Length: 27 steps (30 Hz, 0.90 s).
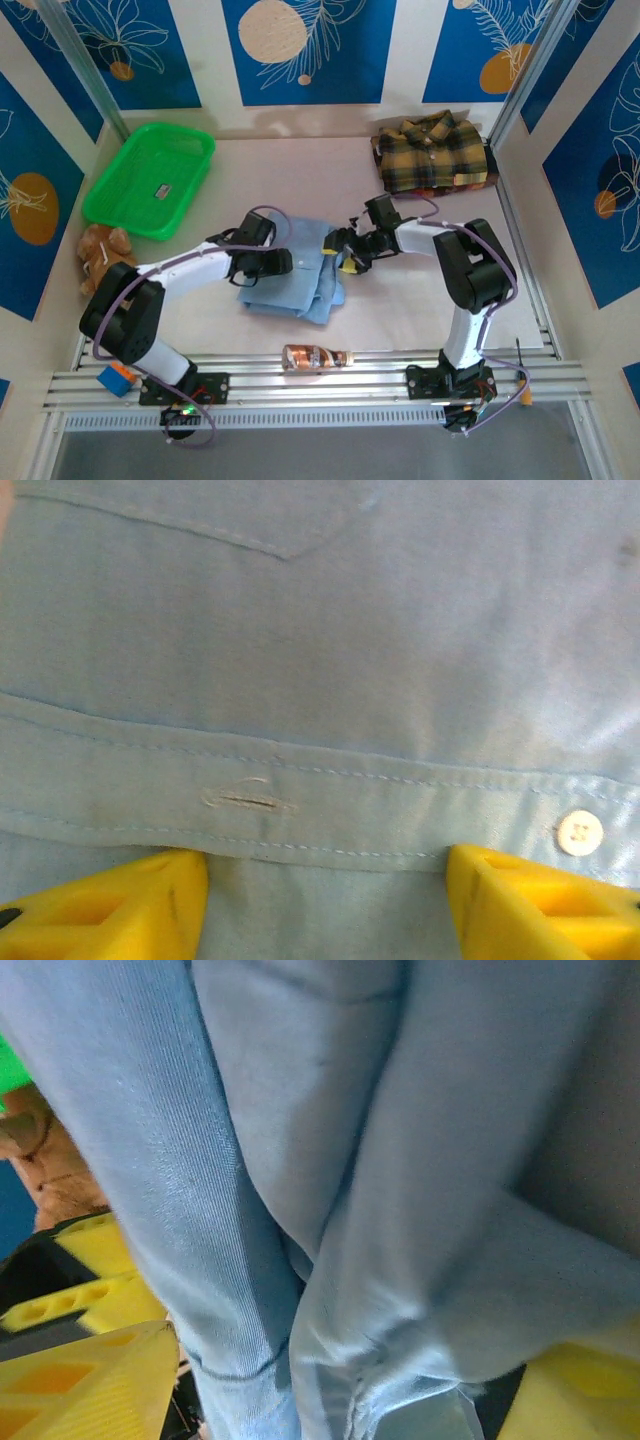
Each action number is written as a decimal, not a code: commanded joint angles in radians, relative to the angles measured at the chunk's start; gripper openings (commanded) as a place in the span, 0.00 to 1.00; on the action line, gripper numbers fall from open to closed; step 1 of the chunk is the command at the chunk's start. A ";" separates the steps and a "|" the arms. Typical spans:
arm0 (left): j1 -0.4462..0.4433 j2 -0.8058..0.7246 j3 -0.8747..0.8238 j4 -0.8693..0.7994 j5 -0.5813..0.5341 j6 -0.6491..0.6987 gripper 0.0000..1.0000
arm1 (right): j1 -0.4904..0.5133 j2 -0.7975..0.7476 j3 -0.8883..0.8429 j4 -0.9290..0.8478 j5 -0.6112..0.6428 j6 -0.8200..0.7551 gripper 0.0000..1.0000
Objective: Fold and stack the long sleeve shirts
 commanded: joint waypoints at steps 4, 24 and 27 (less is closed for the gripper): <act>-0.053 -0.039 -0.009 0.011 0.024 0.001 0.65 | 0.078 0.053 0.069 -0.126 -0.016 -0.073 0.77; 0.040 -0.177 -0.011 -0.025 0.056 0.017 0.72 | 0.119 0.199 0.337 -0.414 0.137 -0.117 0.12; 0.105 -0.263 0.009 -0.077 0.041 0.029 0.85 | 0.108 0.160 0.359 -0.493 0.190 -0.135 0.00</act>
